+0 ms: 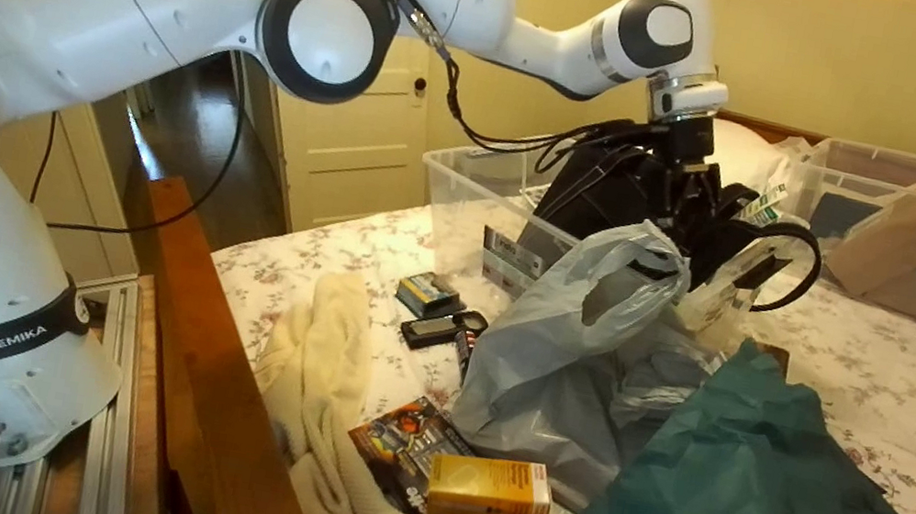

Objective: Remove the white box from the front small pocket of the black bag and put it in the big pocket

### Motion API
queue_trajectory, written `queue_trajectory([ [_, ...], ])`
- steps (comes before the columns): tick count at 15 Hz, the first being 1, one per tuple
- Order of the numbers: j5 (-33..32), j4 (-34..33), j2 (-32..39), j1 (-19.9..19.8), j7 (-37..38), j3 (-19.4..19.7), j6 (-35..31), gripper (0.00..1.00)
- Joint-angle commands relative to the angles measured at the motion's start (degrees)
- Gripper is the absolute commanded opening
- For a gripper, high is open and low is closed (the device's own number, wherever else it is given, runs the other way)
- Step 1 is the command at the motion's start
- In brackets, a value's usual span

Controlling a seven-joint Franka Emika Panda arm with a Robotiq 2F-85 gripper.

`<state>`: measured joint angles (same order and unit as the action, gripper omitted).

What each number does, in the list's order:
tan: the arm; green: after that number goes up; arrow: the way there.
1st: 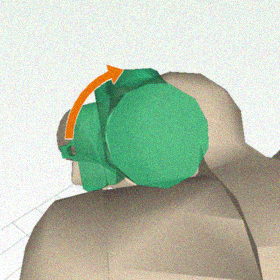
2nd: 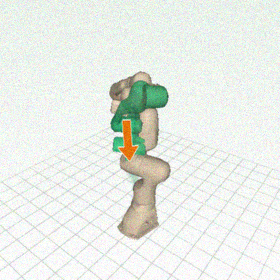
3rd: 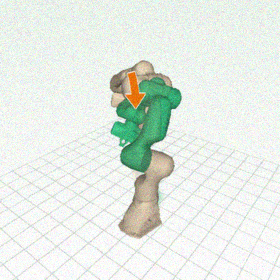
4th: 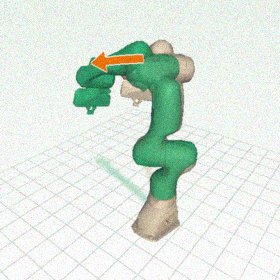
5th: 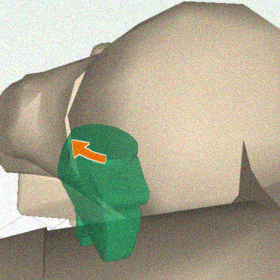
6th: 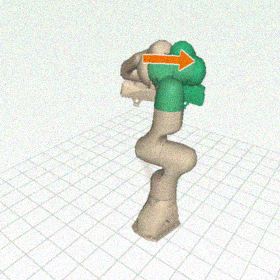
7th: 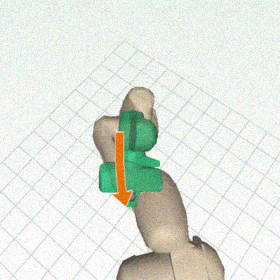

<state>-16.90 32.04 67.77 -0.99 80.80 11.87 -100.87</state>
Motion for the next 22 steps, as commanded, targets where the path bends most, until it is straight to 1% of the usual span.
queue_trajectory([
  [1, 0.8, -2.9, 2.5, -0.6, 2.7, -0.2, -2.0, 0.66],
  [5, 0.8, -2.8, 2.8, -0.7, 3.9, -0.2, -3.1, 0.37],
  [9, 1.0, -2.7, 2.8, -1.2, 5.2, -0.2, -3.9, 0.1],
  [10, 1.0, -2.6, 2.7, -1.3, 5.5, -0.2, -4.0, 0.02],
  [12, 1.0, -2.4, 2.6, -1.6, 4.5, -0.6, -5.1, 0.0],
  [14, 0.6, -1.9, 2.0, -1.6, 3.5, -0.5, -5.4, 0.0],
  [16, 0.6, -1.3, 1.3, -1.9, 0.4, -1.2, -6.7, 0.01],
  [19, 0.2, -0.3, 0.0, -2.0, -6.5, -1.9, -8.7, 0.01],
  [22, 0.1, 0.7, -1.3, -2.1, -13.7, -2.4, -8.2, 0.01],
])
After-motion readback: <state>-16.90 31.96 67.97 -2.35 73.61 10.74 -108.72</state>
